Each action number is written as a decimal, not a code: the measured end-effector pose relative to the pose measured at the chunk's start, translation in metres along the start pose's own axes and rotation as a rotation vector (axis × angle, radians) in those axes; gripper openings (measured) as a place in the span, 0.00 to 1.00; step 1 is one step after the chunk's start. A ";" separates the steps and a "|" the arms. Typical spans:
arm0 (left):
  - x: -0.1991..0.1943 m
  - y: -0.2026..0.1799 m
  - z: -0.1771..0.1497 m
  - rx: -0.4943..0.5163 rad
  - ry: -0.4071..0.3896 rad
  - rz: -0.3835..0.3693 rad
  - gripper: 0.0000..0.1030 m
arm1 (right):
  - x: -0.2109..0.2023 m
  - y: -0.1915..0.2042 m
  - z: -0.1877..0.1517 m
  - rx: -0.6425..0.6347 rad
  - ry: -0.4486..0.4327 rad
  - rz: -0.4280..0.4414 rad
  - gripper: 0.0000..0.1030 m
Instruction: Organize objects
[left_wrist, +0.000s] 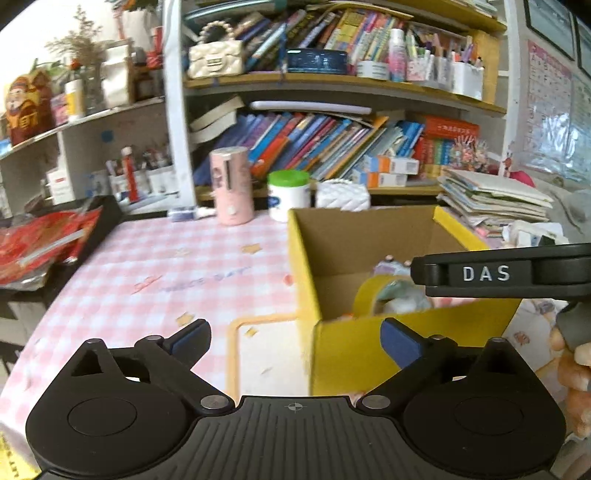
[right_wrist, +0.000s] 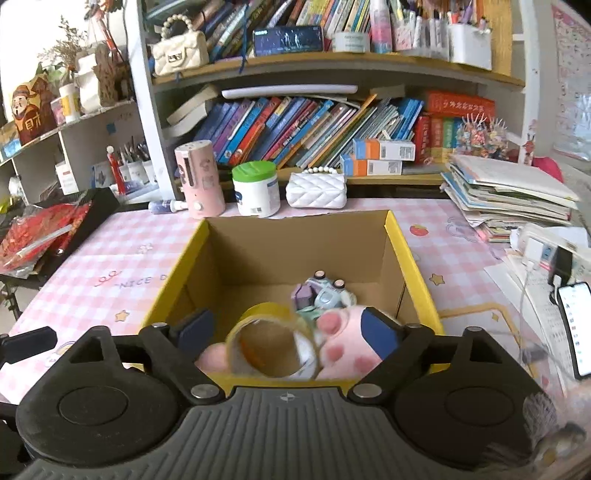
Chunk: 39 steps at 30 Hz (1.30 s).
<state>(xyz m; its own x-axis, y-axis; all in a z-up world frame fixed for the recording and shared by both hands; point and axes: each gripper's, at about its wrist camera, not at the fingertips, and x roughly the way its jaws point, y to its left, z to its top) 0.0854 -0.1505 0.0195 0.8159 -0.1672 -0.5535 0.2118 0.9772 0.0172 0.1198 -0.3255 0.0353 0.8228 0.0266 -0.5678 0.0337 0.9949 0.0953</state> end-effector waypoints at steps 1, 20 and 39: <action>-0.005 0.003 -0.004 -0.004 0.003 0.007 0.97 | -0.005 0.006 -0.004 -0.003 -0.002 -0.004 0.92; -0.075 0.053 -0.068 -0.040 0.066 0.095 0.98 | -0.072 0.091 -0.089 -0.053 0.006 -0.061 1.00; -0.098 0.061 -0.095 -0.019 0.100 0.121 0.98 | -0.099 0.117 -0.121 -0.052 0.017 -0.061 1.00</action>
<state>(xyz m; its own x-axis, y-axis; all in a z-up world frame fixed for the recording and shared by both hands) -0.0328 -0.0617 -0.0040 0.7769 -0.0352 -0.6287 0.1042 0.9919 0.0731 -0.0265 -0.1995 0.0036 0.8102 -0.0331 -0.5852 0.0537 0.9984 0.0178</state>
